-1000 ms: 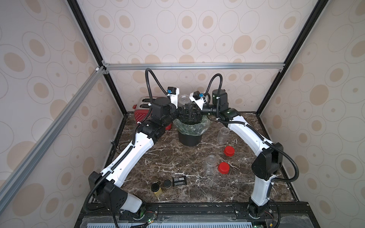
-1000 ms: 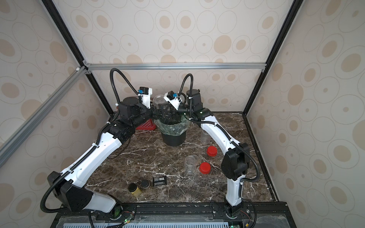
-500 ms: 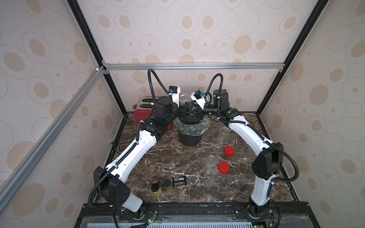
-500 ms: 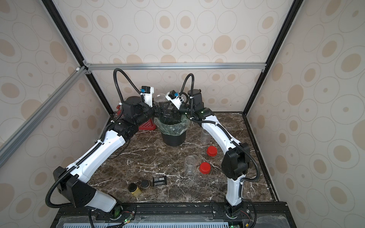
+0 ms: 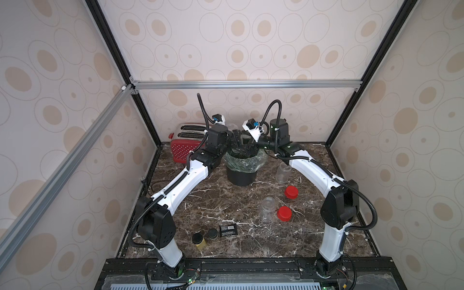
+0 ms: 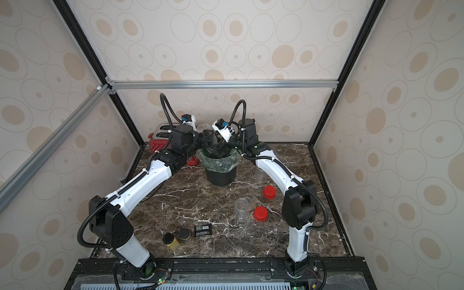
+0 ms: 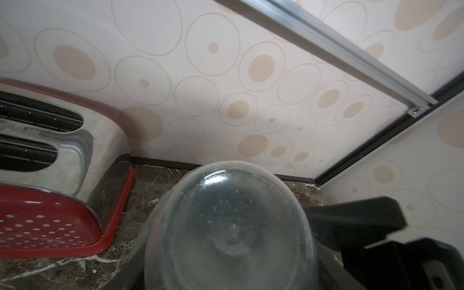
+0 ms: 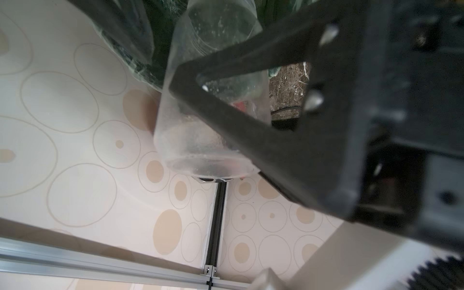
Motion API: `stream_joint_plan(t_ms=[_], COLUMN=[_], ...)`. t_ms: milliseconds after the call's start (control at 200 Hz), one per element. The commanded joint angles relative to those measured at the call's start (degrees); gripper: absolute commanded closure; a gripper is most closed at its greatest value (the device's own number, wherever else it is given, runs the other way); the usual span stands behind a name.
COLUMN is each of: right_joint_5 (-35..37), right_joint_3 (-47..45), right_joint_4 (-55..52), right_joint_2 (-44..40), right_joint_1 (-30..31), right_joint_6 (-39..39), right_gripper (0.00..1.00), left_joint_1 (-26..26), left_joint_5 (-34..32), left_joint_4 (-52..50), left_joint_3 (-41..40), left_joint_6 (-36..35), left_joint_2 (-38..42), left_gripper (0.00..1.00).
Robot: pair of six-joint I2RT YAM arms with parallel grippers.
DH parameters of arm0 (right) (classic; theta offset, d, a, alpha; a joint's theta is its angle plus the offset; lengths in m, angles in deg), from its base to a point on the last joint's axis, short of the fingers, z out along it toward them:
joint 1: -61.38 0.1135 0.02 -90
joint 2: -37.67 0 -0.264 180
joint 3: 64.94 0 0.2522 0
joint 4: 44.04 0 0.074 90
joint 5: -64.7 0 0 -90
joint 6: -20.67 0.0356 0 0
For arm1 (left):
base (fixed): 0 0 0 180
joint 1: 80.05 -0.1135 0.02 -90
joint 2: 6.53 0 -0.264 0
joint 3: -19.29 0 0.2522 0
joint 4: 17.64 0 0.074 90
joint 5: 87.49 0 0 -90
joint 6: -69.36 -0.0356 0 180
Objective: Empty expired oatmeal from jars
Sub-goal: Pour the expired oatmeal into the trash bin, then place the jar at the center of the board.
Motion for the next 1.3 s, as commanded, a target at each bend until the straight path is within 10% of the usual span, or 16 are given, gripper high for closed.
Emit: stream_joint_plan(t_ms=[0,356,656,1292], right_joint_5=[3.34,11.89,-2.13,-0.60], right_joint_3=[-2.64,-1.61,-8.58,-11.98], right_joint_4=[5.63,-3.22,13.32,23.51], right_joint_2=[-5.43,-10.47,-10.87,-7.21], right_joint_1=[0.30,-1.25,-6.35,-7.03], right_joint_6=[3.76,31.23,60.13,65.12], right_gripper=[0.01,0.01,0.04,0.02], left_joint_1=[-0.49,-5.93,-7.88,-8.04], left_joint_5=[-3.15,11.08,21.00,27.12], left_joint_4=[-1.23,1.42,10.93,25.91], left_joint_3=[4.53,6.71,4.86,1.67], left_joint_6=[6.82,27.84,42.65,59.81], left_joint_2=[-1.00,-3.79,-4.89,-5.45], left_gripper=[0.69,0.64,0.61,0.60])
